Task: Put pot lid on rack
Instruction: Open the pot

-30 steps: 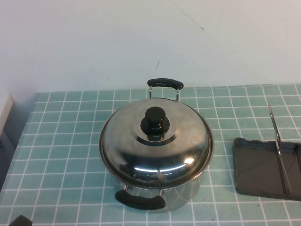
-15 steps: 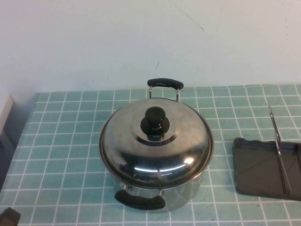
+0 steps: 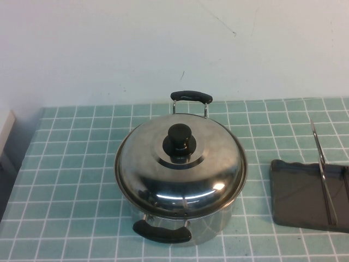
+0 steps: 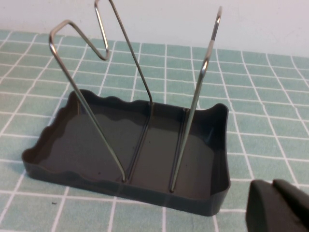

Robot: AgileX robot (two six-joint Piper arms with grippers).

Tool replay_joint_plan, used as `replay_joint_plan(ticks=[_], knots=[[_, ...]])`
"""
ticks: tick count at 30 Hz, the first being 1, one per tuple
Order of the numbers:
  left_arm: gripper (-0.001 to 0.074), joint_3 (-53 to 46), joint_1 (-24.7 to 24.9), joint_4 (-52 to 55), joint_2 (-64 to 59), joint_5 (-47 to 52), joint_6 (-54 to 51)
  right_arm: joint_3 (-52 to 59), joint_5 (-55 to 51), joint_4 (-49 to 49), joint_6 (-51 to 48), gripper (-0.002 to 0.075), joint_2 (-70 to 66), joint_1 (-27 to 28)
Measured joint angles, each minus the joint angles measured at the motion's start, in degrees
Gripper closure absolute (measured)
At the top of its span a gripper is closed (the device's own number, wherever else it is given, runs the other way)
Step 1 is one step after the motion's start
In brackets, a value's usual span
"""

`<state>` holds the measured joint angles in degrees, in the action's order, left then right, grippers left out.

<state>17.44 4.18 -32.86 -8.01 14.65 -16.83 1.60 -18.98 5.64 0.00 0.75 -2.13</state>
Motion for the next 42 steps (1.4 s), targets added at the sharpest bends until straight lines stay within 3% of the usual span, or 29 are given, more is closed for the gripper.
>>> replay_joint_plan(ticks=[6, 9, 15, 17, 20, 24, 27, 33, 42], knots=[[0.0735, 5.55, 0.0, 20.96, -7.33, -10.47, 19.3, 0.0, 0.0, 0.0, 0.0, 0.0727, 0.0, 0.0], [0.0692, 6.05, 0.28, 27.7, -10.49, -16.84, 25.34, 0.0, 0.0, 0.0, 0.0, 0.0727, 0.0, 0.0], [0.0439, 6.29, 7.37, 34.48, -17.72, -22.26, 29.98, 0.0, 0.0, 0.0, 0.0, 0.0727, 0.0, 0.0], [0.0332, 7.24, 12.67, 35.99, -21.6, -23.35, 30.59, 0.0, 0.0, 0.0, 0.0, 0.0727, 0.0, 0.0], [0.0265, 8.99, 20.41, 37.4, -28.08, -27.01, 30.72, 0.0, 0.0, 0.0, 0.0, 0.0727, 0.0, 0.0], [0.0243, 11.99, 29.89, 38.0, -38.67, -33.75, 29.18, 0.0, 0.0, 0.0, 0.0, 0.0727, 0.0, 0.0], [0.0238, 13.72, 33.61, 38.29, -47.37, -38.45, 25.24, 0.0, 0.0, 0.0, 0.0, 0.0727, 0.0, 0.0], [0.0235, 16.88, 34.88, 37.37, -62.16, -48.22, 23.42, 0.0, 0.0, 0.0, 0.0, 0.0727, 0.0, 0.0], [0.0235, 18.93, 35.01, 26.27, -76.27, -58.59, 17.14, 0.0, 0.0, 0.0, 0.0, 0.0727, 0.0, 0.0]])
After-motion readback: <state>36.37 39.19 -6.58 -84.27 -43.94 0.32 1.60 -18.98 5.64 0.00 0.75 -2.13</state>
